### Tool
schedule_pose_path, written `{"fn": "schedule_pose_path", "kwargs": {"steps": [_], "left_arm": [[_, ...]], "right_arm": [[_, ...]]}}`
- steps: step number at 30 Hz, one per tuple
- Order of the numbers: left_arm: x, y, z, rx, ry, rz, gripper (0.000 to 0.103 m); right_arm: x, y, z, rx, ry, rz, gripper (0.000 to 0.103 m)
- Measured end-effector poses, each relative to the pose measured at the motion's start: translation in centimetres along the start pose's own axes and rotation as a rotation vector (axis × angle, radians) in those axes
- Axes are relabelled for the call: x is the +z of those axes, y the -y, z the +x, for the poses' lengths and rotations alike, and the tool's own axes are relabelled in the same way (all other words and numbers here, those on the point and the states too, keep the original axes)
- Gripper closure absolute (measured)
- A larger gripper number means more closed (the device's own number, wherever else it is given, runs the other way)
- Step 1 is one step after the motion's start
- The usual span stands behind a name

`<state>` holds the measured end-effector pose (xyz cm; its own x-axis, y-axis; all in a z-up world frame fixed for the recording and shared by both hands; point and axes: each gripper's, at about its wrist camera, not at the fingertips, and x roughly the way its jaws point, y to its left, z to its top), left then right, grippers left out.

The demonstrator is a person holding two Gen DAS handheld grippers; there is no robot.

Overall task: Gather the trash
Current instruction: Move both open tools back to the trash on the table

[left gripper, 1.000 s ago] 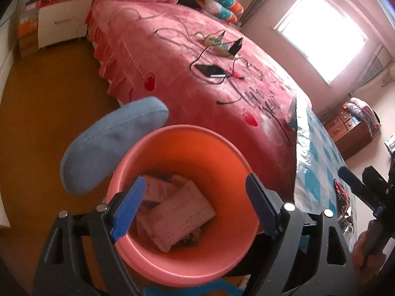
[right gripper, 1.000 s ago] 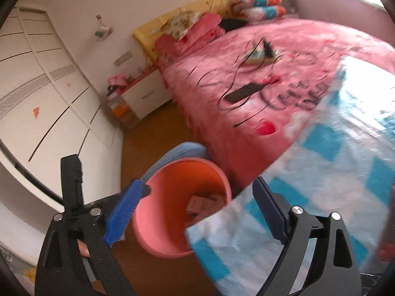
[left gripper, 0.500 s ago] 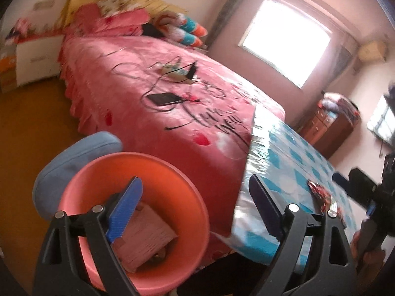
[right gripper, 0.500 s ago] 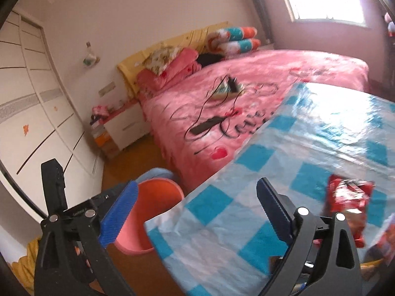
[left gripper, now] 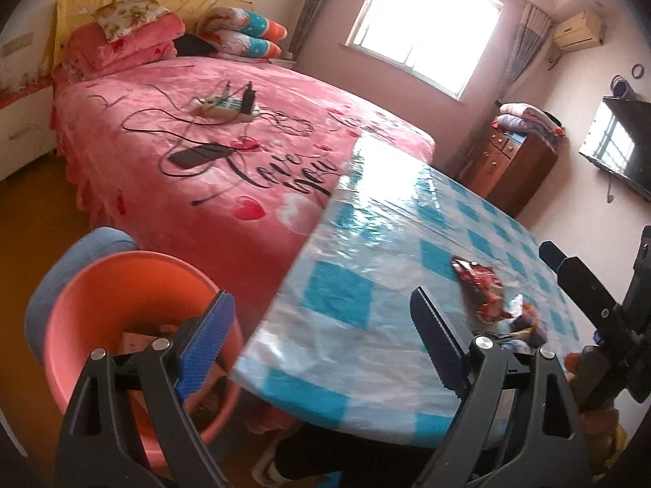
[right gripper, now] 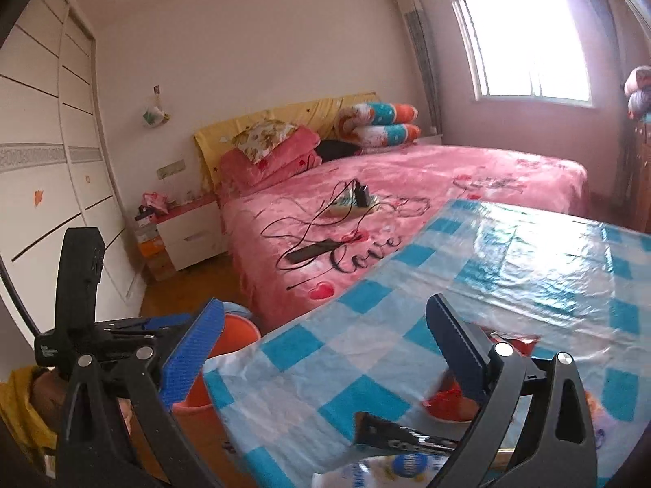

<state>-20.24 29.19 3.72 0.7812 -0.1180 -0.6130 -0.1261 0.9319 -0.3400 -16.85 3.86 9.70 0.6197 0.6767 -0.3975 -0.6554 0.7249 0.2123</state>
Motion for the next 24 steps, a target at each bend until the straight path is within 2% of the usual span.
{"fn": "schedule_pose_path", "kwargs": {"steps": [8,17,24], "left_arm": [[-0.1,3.4,0.3,-0.003,0.004,0.065,0.015],[-0.6,6.6,1.4,-0.034,-0.044,0.099,0.015],[-1.2,8.8,1.9,-0.059,-0.07,0.13,0.015]], "right_arm": [[0.0,2.6,-1.6,-0.066,0.022,0.014,0.005],[0.0,4.7,-3.5,-0.105,0.071,0.017,0.005],[0.0,6.7,-4.5,-0.137,0.078,0.044,0.005]]}}
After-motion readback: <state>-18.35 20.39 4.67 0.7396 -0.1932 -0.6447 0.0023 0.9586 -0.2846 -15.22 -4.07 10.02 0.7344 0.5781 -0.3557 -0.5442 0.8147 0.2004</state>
